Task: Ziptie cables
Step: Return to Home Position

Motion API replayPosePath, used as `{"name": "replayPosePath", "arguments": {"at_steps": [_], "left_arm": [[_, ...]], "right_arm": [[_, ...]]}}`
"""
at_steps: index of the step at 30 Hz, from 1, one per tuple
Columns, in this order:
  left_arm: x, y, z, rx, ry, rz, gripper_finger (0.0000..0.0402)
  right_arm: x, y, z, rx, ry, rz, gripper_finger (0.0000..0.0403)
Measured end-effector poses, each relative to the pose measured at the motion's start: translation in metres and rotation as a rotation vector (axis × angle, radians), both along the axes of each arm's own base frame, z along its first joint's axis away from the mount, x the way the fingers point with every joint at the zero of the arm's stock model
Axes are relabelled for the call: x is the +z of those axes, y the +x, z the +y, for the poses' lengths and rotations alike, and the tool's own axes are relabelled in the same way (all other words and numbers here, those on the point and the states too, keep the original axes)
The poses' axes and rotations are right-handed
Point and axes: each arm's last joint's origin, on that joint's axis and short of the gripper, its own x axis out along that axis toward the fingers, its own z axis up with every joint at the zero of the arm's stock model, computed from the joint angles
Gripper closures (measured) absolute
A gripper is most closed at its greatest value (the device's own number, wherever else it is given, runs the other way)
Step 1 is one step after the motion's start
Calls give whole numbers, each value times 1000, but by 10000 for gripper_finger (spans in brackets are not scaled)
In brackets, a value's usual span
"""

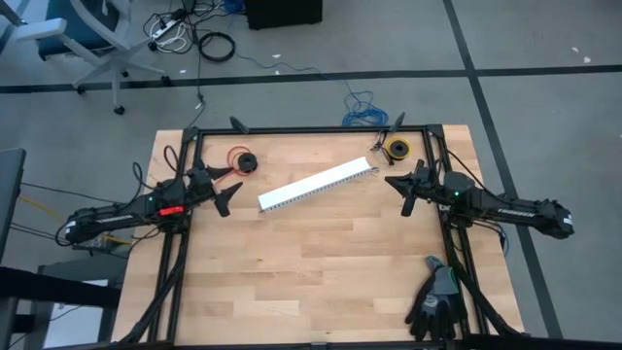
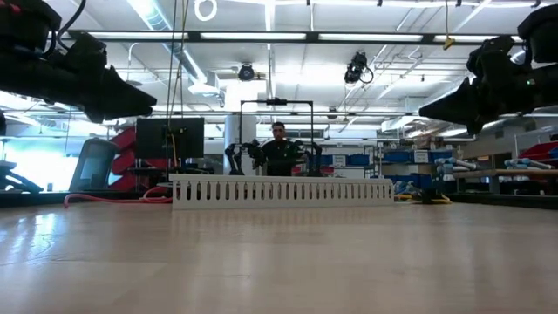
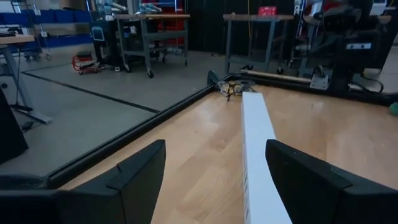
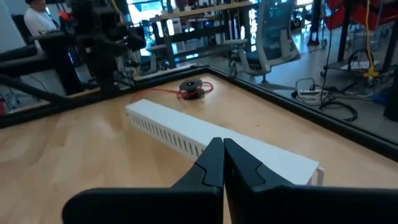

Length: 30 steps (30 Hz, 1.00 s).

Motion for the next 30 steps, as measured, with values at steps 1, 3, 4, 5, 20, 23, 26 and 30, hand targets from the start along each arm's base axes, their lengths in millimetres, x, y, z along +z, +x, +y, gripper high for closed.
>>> {"name": "replayPosePath", "arguments": {"at_steps": [1, 3, 4, 5, 20, 23, 26, 30], "left_arm": [[1, 0, 0, 0, 2, -11, 114], [4, 0, 0, 0, 8, -43, 114], [5, 0, 0, 0, 10, -54, 114], [6, 0, 0, 0, 12, -63, 114], [9, 0, 0, -3, 16, -93, 114], [9, 0, 0, -3, 17, -93, 114], [9, 0, 0, -3, 17, -93, 114], [10, 0, 0, -2, 17, -94, 114]], "right_arm": [[0, 0, 0, 0, -1, -2, 403], [0, 0, 0, 2, 0, -1, 403], [0, 0, 0, 3, -1, -3, 403], [1, 0, 0, 3, -1, -6, 403], [1, 0, 0, 7, -3, -13, 403], [1, 0, 0, 7, -3, -13, 403], [1, 0, 0, 7, -3, -13, 403], [1, 0, 0, 7, -3, -13, 402]]}}
